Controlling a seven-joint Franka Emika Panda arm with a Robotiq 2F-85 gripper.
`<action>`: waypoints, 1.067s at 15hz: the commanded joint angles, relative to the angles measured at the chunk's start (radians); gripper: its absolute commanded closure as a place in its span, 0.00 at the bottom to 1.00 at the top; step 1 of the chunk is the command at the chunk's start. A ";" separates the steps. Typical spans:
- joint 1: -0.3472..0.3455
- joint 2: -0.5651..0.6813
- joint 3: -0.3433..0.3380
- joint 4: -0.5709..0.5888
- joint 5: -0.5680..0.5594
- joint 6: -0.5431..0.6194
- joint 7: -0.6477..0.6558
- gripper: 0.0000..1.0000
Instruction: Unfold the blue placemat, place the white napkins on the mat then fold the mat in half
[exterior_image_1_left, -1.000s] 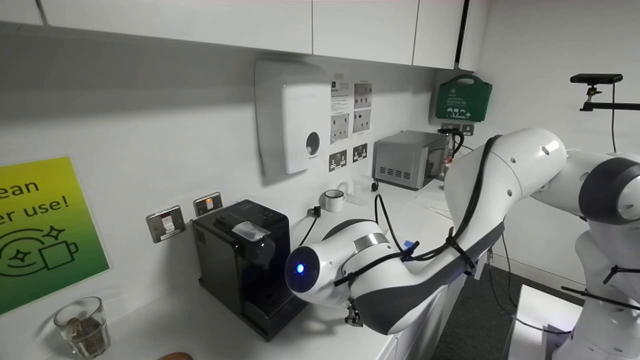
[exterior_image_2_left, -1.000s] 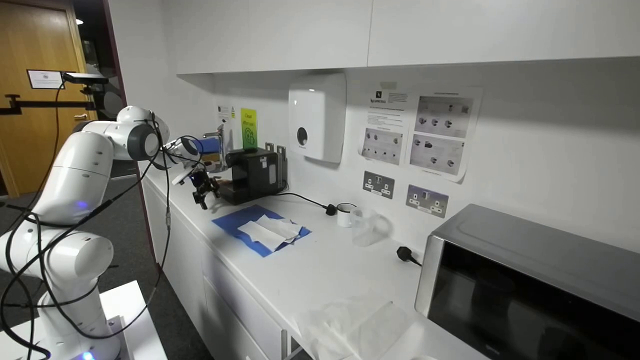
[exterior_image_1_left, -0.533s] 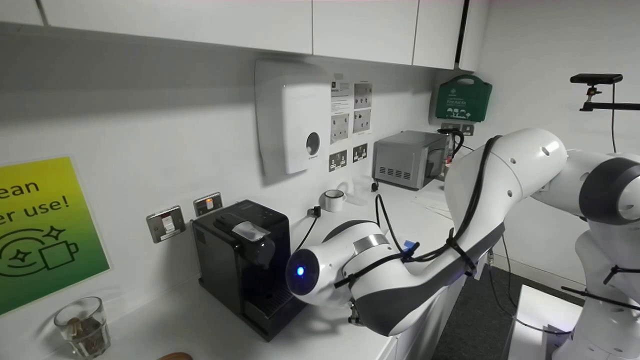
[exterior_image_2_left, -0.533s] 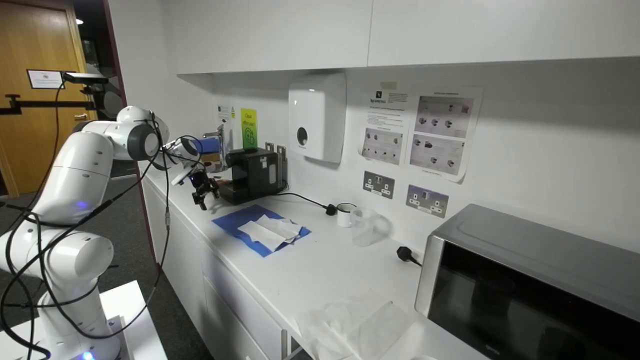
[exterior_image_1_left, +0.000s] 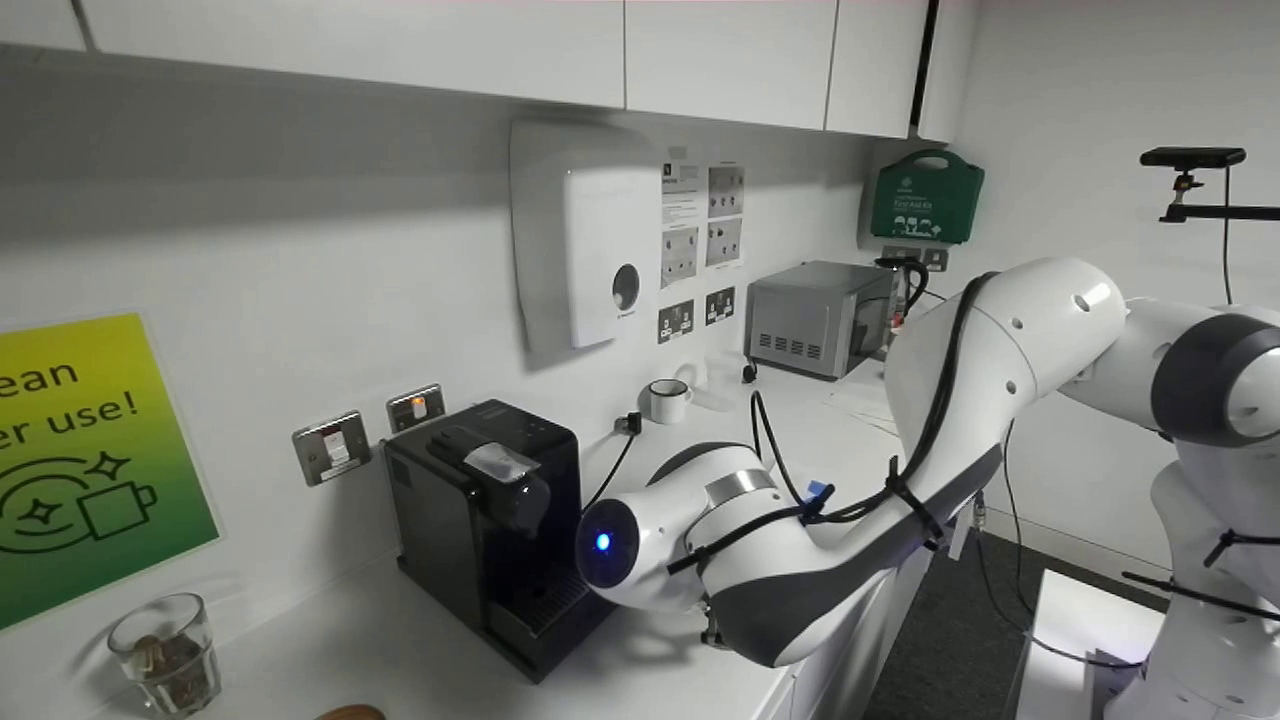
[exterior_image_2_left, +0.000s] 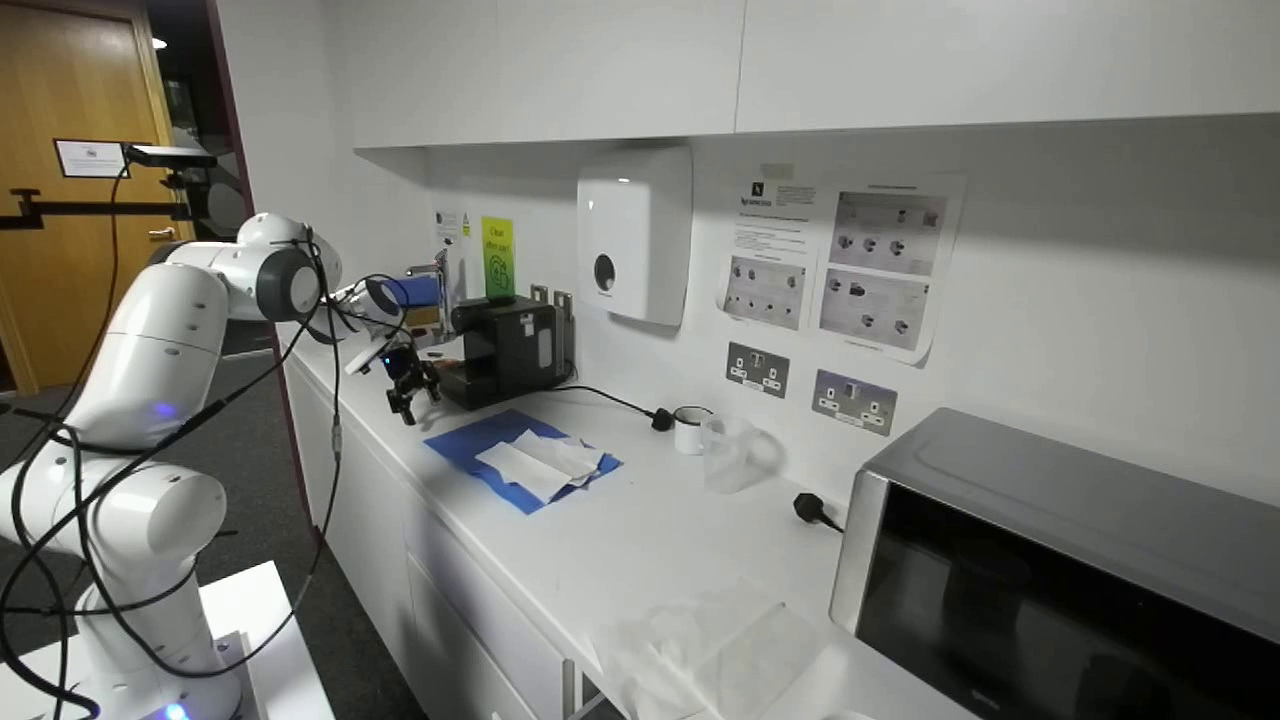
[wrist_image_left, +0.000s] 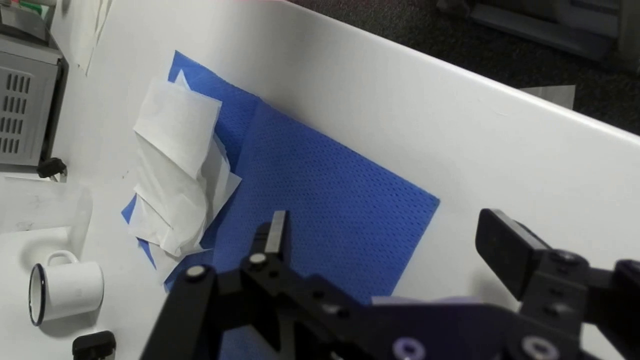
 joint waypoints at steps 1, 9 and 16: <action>-0.029 -0.019 -0.005 -0.038 0.004 0.034 -0.026 0.00; -0.079 -0.009 -0.001 -0.036 0.031 0.196 -0.023 0.00; -0.079 -0.014 -0.006 -0.041 0.052 0.146 -0.029 0.00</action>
